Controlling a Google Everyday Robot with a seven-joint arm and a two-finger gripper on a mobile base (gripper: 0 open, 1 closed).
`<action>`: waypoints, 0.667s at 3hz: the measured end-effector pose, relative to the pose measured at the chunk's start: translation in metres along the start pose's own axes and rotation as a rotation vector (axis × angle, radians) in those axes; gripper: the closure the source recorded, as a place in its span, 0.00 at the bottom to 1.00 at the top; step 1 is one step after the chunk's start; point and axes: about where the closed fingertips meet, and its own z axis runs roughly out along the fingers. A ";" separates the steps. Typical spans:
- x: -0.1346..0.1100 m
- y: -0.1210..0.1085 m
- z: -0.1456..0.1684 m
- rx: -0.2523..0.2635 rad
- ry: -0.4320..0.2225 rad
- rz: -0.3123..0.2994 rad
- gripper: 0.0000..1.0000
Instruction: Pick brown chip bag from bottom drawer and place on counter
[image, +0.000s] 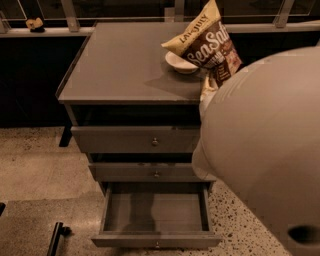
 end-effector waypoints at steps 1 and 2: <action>0.022 0.076 0.004 -0.117 0.075 0.065 1.00; 0.036 0.079 -0.010 -0.108 0.111 0.091 1.00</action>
Offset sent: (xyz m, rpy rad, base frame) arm 0.0161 0.0673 -0.0092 0.0350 0.0471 0.1212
